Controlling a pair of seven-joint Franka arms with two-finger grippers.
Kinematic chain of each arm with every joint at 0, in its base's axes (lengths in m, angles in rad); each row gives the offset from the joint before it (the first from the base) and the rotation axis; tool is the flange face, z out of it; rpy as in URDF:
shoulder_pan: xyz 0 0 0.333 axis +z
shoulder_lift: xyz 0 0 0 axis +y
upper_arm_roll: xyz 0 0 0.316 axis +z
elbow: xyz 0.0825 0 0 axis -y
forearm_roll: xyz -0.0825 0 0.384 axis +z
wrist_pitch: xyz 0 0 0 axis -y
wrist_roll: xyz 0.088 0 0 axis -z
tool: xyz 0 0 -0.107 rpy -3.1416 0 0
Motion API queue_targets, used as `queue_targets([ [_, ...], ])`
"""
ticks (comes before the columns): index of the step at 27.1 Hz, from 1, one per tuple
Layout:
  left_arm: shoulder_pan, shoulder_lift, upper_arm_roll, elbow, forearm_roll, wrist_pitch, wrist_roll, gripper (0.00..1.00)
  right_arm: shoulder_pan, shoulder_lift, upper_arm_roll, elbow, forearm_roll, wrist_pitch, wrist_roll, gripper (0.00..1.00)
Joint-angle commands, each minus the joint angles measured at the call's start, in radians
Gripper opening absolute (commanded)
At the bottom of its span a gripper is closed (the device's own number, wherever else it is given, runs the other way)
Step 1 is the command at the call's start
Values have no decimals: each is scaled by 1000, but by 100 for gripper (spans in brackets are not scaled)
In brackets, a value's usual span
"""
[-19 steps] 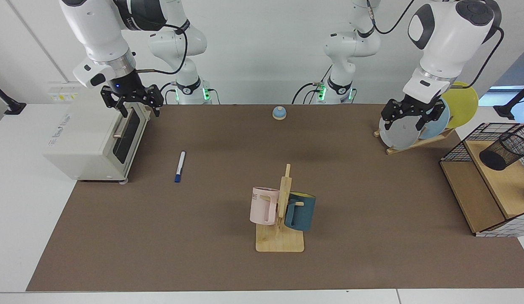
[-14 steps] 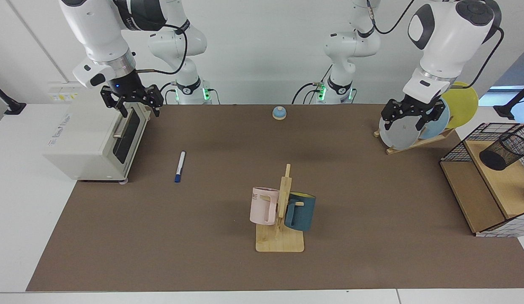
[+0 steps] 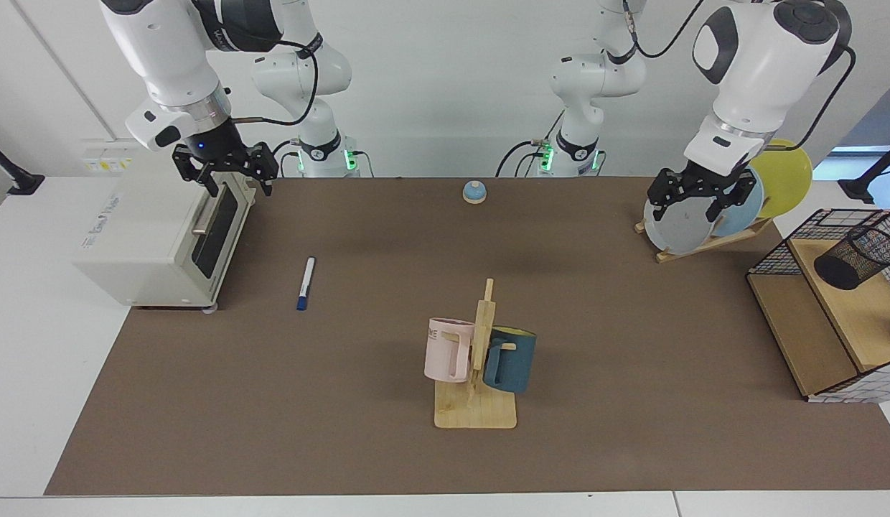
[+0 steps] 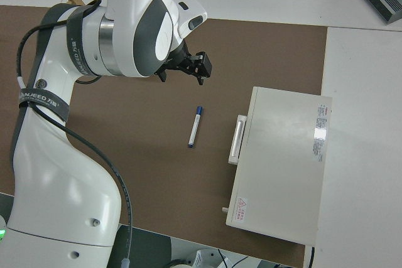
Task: Put markers into pen holder
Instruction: 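Reach the right gripper toward the white marker with blue cap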
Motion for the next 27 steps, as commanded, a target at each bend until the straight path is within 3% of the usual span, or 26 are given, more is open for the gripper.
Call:
queue_targets([
  [1, -3, -24, 5, -29, 6, 12, 13, 100, -14, -16, 9, -8, 22, -8, -26, 100],
  [5, -3, -24, 5, -29, 6, 14, 13, 100, -4, -39, 12, -50, 24, 8, -8, 100],
  [10, -3, -23, 5, -29, 6, 18, 13, 100, -3, -44, 14, -137, 24, 158, 47, 100],
  [19, -3, -23, 5, -29, 6, 15, 14, 100, 14, 48, 14, -217, 24, 261, 23, 100],
  [23, -3, -23, 5, -29, 6, 15, 13, 100, 19, 65, 15, -304, 24, 357, 23, 100],
  [27, -3, -23, 5, -29, 6, 14, 13, 100, 29, 140, 15, -363, 24, 501, 27, 100],
])
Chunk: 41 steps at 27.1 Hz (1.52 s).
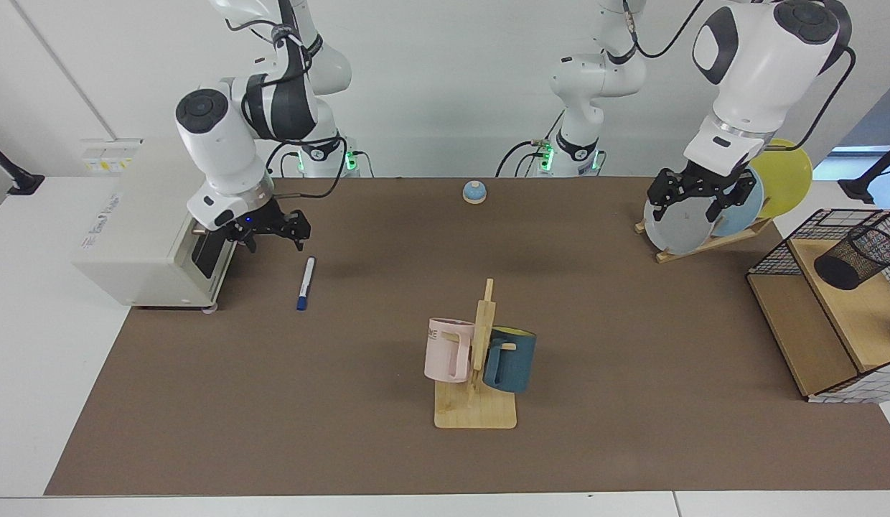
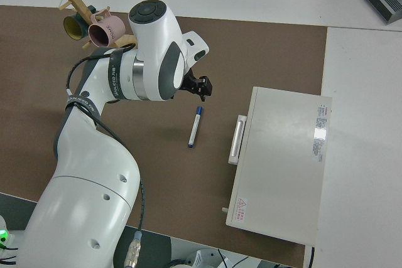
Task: Put markers into pen holder
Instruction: 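Reach the right gripper toward the white marker with blue cap, then grasp the marker with the right gripper and lift it toward the middle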
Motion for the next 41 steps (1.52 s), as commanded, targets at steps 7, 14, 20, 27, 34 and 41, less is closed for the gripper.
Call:
queue_targets([
  [7, -3, -23, 5, -29, 4, 14, 12, 100, 10, 105, -1, -153, 17, 278, 3, 100],
  [14, -3, -23, 5, -27, 6, 11, 11, 100, -1, 151, -1, -227, 17, 403, 17, 100],
  [20, -4, -23, 5, -27, 6, 9, 9, 100, -3, 156, 1, -236, 18, 420, 29, 100],
  [27, -13, -23, 5, -27, 6, 11, 14, 100, 2, 156, -1, -236, 17, 417, 27, 45],
  [34, -16, -23, 7, -27, 6, 9, 14, 100, 5, 156, 1, -236, 18, 416, 31, 1],
  [41, -16, -23, 7, -26, 6, 9, 14, 100, 13, 153, 1, -215, 66, 393, 39, 0],
])
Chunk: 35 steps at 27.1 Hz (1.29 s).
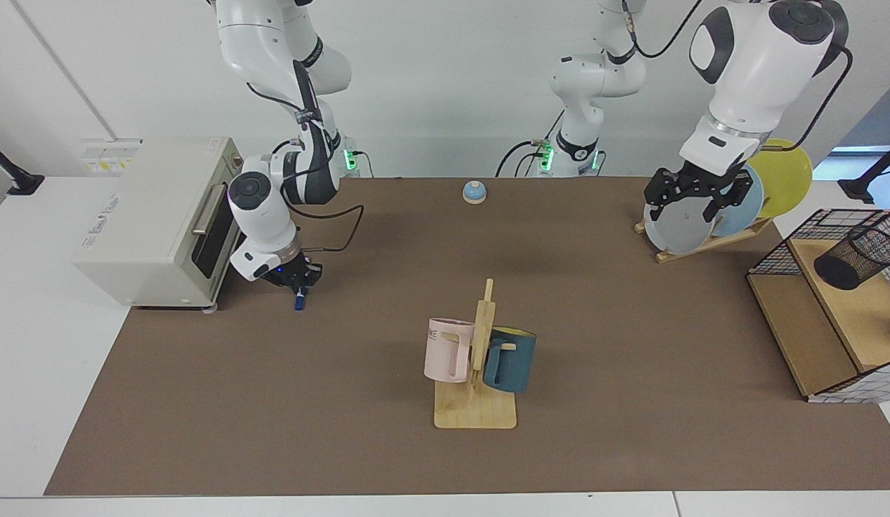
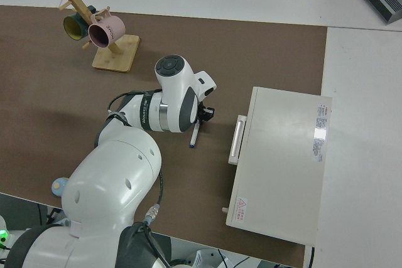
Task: Put markers into pen holder
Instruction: 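Grasp the marker with the right gripper and lift it toward the middle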
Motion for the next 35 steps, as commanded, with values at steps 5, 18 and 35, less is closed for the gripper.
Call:
queue_targets([
  [5, -12, -24, 9, -28, 6, -8, 11, 100, 18, -22, 5, 76, 115, -118, 83, 0],
  [18, -103, -54, -3, -25, 6, -120, 58, 100, 95, -34, 7, 321, 311, -362, 501, 0],
  [35, -186, -64, -15, -31, -83, -137, 236, 100, 242, -22, 7, 432, 654, -320, 966, 0],
])
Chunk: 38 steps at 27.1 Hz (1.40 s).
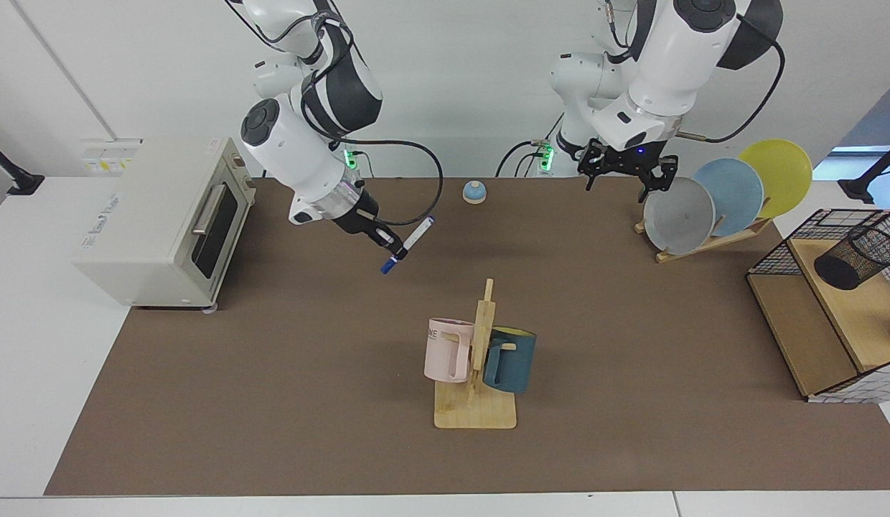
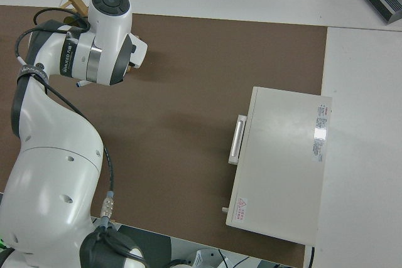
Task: Put markers into pen holder
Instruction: 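Grasp the marker with the right gripper and lift it toward the middle, then hold the marker with the right gripper while the left gripper grasps its cap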
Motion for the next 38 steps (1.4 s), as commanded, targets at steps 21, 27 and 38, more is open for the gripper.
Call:
queue_targets([
  [21, -25, -29, -112, -51, -97, 162, 510, 100, 206, 18, -3, 17, 324, 307, 473, 0],
  [27, -31, -10, -110, -51, -97, 257, 693, 100, 221, 18, -3, 15, 327, 335, 527, 0],
  [38, -70, -3, -113, -51, -72, 321, 853, 100, 252, 20, -3, 12, 331, 398, 605, 0],
])
